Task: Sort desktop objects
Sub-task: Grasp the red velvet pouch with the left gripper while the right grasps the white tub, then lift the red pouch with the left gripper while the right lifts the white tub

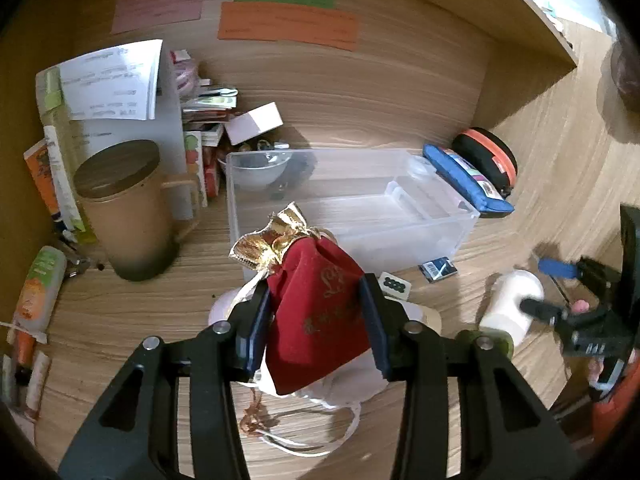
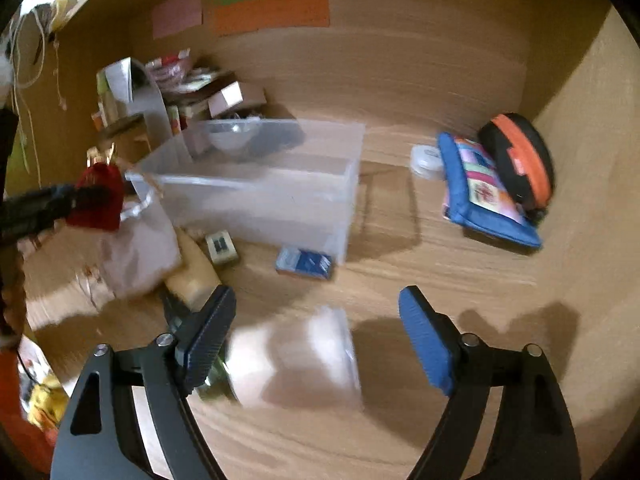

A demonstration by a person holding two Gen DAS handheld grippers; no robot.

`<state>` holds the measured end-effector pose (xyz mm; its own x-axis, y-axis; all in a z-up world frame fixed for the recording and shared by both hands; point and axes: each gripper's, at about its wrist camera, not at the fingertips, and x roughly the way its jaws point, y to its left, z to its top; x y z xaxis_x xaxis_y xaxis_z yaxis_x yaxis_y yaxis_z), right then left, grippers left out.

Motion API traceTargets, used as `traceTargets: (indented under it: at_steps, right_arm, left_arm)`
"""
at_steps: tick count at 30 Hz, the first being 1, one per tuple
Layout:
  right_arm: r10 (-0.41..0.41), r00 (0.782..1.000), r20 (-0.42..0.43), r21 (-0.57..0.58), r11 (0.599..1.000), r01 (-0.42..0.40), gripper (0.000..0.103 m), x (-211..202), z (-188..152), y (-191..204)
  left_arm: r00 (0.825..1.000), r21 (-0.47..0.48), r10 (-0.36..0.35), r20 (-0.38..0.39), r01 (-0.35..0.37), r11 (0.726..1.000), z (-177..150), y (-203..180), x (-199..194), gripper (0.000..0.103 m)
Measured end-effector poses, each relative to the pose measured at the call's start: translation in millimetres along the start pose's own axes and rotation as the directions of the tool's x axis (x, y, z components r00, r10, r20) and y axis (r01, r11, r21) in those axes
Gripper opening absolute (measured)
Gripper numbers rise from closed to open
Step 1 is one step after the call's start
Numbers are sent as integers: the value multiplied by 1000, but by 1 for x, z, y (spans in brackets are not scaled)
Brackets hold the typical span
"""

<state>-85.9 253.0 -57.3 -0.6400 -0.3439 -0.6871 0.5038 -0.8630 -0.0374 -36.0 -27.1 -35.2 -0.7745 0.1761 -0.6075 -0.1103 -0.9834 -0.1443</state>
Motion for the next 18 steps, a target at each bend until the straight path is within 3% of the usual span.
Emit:
traceTargets:
  at_steps: [5,12,16,18]
  right_arm:
    - [21,999,-36,-29,999,-22,82,-4,-22,6]
    - [-30,998,-61,-101,995,23,77,27,-17,17]
    - [65,996,-63,-59,996,-69,68,43,-8,7]
    - [49,998,-49,-72,996,-53,67,45,-6,9]
  left_arm:
    - [1000,-1,-22,-15,22,1000,-1,-8,5,42]
    - [1000,15,-16,-26,16,1000,-8,-17,1,42]
    - [1000,26,-7,-21,7,1000,-8,-21,-3,42]
    - [1000,26,-4,-17,4,1000,-8,-22,-4,42]
